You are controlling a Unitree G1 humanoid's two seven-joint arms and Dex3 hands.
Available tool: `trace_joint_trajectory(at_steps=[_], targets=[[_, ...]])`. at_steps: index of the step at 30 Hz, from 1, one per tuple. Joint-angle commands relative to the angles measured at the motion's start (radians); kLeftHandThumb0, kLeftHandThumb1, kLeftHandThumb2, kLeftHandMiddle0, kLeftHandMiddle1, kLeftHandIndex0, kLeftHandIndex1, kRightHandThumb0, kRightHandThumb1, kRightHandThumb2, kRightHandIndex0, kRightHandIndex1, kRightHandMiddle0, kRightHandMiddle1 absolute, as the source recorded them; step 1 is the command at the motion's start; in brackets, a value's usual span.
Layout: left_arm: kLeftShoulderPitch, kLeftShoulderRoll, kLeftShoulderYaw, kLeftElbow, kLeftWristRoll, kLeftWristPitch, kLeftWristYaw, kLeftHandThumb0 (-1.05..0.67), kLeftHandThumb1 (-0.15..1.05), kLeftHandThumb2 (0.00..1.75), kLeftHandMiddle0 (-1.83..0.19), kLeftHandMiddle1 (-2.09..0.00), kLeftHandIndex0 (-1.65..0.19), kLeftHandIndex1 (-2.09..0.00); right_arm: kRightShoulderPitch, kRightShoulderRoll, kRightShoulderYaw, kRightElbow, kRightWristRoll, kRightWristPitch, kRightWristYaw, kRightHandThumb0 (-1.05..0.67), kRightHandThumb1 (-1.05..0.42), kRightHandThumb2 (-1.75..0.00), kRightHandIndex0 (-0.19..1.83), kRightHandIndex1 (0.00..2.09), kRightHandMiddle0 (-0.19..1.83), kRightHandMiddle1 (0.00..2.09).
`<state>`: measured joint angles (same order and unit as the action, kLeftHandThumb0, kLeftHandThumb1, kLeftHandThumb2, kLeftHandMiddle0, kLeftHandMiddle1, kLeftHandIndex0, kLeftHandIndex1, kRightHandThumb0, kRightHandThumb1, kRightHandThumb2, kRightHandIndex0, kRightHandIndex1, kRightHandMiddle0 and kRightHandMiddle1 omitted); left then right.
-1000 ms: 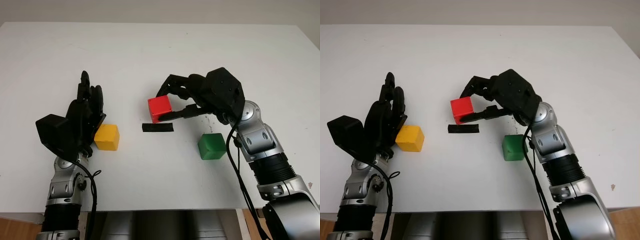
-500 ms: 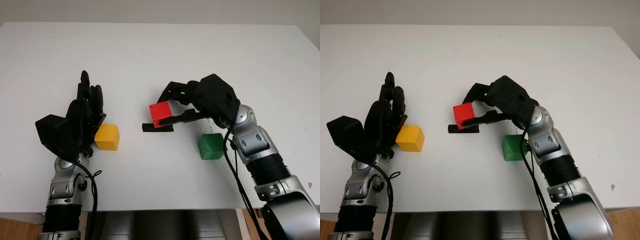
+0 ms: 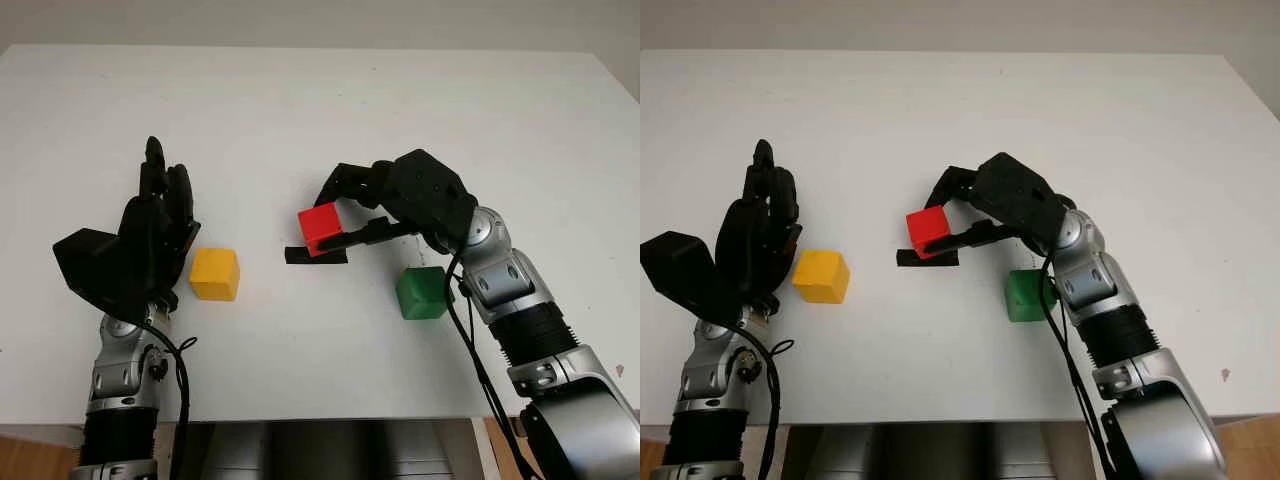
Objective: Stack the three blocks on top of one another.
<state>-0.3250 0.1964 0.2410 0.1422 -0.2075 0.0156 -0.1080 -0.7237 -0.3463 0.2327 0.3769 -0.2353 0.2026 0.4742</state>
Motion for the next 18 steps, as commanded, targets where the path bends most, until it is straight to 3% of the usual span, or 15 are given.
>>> trace_joint_trajectory(at_steps=[1, 5, 13, 16, 18], targets=[[-0.013, 0.011, 0.003, -0.018, 0.0, 0.001, -0.003, -0.78, 1.05, 0.62, 0.19, 0.0, 0.19, -0.02, 0.011, -0.005, 0.012, 0.019, -0.011, -0.052, -0.009, -0.49, -0.9, -0.05, 0.23, 0.06, 0.36, 1.62], [-0.012, 0.011, 0.001, -0.018, -0.003, 0.001, -0.002, -0.78, 1.05, 0.61, 0.19, 0.0, 0.19, -0.03, 0.01, -0.014, 0.012, 0.039, -0.017, -0.125, -0.004, -0.49, -0.9, -0.05, 0.23, 0.05, 0.36, 1.58], [-0.016, 0.006, -0.002, -0.007, -0.005, -0.006, -0.004, -0.75, 1.05, 0.61, 0.19, 0.0, 0.19, -0.03, 0.006, -0.023, 0.005, 0.041, -0.016, -0.13, 0.027, -0.5, -0.89, -0.05, 0.23, 0.05, 0.37, 1.55], [-0.018, 0.007, -0.003, -0.006, -0.004, -0.004, -0.003, -0.75, 1.05, 0.61, 0.19, 0.0, 0.19, -0.03, 0.002, -0.033, 0.012, 0.041, -0.023, -0.143, 0.049, -0.54, -0.89, -0.05, 0.21, 0.04, 0.3, 1.48], [-0.017, 0.008, -0.003, -0.007, -0.001, -0.003, -0.002, -0.75, 1.05, 0.61, 0.19, 0.0, 0.18, -0.04, -0.002, -0.043, 0.018, 0.043, -0.032, -0.158, 0.062, -0.58, -0.88, -0.05, 0.17, 0.03, 0.17, 1.29]])
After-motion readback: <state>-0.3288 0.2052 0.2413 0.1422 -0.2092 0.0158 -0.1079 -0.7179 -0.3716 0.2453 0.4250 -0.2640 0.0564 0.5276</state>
